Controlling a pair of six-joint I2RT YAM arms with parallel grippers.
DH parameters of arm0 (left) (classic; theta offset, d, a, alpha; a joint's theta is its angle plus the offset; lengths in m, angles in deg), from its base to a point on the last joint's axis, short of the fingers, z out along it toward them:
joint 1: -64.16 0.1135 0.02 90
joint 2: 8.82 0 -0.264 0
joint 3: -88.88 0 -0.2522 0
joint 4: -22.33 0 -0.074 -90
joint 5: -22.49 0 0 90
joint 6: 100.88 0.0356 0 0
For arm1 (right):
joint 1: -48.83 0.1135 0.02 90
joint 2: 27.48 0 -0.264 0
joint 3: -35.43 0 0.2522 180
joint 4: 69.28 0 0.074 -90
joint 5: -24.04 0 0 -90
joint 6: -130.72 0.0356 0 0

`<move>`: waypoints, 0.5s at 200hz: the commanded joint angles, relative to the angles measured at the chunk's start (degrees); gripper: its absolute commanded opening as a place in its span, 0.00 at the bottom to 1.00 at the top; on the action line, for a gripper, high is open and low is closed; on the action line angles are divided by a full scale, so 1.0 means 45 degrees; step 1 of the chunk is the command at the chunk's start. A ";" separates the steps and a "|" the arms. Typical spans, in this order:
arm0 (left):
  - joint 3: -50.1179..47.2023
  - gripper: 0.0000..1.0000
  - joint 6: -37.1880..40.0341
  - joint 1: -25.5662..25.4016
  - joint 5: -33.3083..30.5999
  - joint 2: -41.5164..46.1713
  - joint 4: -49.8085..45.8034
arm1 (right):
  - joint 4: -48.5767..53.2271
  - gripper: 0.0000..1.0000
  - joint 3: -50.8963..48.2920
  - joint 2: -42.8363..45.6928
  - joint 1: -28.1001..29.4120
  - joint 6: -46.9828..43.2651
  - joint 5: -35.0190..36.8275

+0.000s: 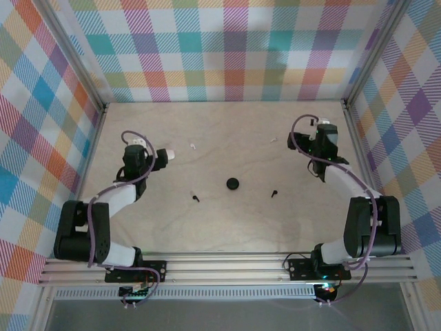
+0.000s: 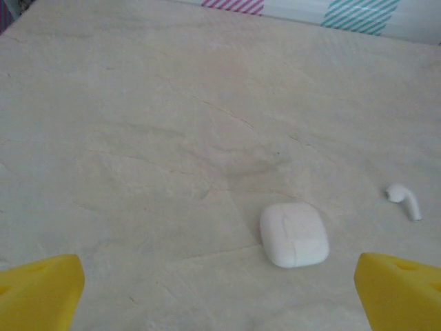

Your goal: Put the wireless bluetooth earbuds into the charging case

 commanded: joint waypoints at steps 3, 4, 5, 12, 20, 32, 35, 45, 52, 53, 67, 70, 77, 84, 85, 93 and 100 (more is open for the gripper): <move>0.0870 1.00 -0.1533 -0.0047 0.1311 0.1255 -0.3986 | 0.3598 0.96 0.0486 -0.0212 0.1195 0.0262 -0.0617; 0.0895 1.00 -0.1584 -0.0064 0.1365 0.1317 -0.4080 | 0.3662 0.95 0.0527 -0.0243 0.1250 0.0235 -0.0675; 0.0917 1.00 -0.1629 -0.0082 0.1422 0.1377 -0.4166 | 0.3733 0.95 0.0567 -0.0269 0.1278 0.0202 -0.0743; 0.1003 1.00 -0.1944 -0.0219 0.1693 0.1707 -0.4745 | 0.4203 0.95 0.0880 -0.0487 0.1748 -0.0058 -0.1236; 0.1053 1.00 -0.2416 -0.0393 0.2005 0.2042 -0.5212 | 0.4690 0.94 0.1232 -0.0783 0.2359 -0.0429 -0.1696; 0.0929 1.00 -0.3053 -0.0760 0.2606 0.2476 -0.5683 | 0.5287 0.93 0.1764 -0.1258 0.3379 -0.1118 -0.2296; 0.0857 1.00 -0.3211 -0.0866 0.2779 0.2570 -0.5720 | 0.5415 0.93 0.1895 -0.1387 0.3645 -0.1313 -0.2450; 0.0646 1.00 -0.3717 -0.1350 0.3219 0.2841 -0.5857 | 0.5909 0.92 0.2377 -0.1862 0.4408 -0.1750 -0.2848; 0.0526 1.00 -0.4055 -0.1739 0.3344 0.2958 -0.6008 | 0.6281 0.92 0.2759 -0.2197 0.4878 -0.1902 -0.3033; 0.0517 1.00 -0.4105 -0.1798 0.3348 0.2978 -0.6029 | 0.6342 0.92 0.2816 -0.2242 0.4937 -0.1912 -0.3055; 0.0332 1.00 -0.4733 -0.2752 0.3241 0.3116 -0.6254 | 0.6987 0.90 0.3487 -0.2920 0.5619 -0.1985 -0.3303; 0.0301 1.00 -0.4866 -0.2951 0.3144 0.3133 -0.6280 | 0.7105 0.88 0.3624 -0.3042 0.5738 -0.1980 -0.3310; 0.0241 1.00 -0.5134 -0.3621 0.2884 0.3162 -0.6303 | 0.7426 0.85 0.3954 -0.3372 0.6012 -0.2022 -0.3302; 0.0202 1.00 -0.5313 -0.4252 0.2654 0.3132 -0.6285 | 0.7826 0.83 0.4304 -0.3725 0.6284 -0.2031 -0.3148; 0.0199 1.00 -0.5319 -0.4334 0.2642 0.3124 -0.6284 | 0.7885 0.83 0.4389 -0.3778 0.6324 -0.2035 -0.3113; 0.0196 1.00 -0.5501 -0.4966 0.2446 0.3052 -0.6264 | 0.8327 0.81 0.4865 -0.4203 0.6620 -0.1993 -0.2775; 0.0179 1.00 -0.5664 -0.5383 0.2326 0.2927 -0.6263 | 0.8675 0.81 0.5247 -0.4569 0.6877 -0.1968 -0.2477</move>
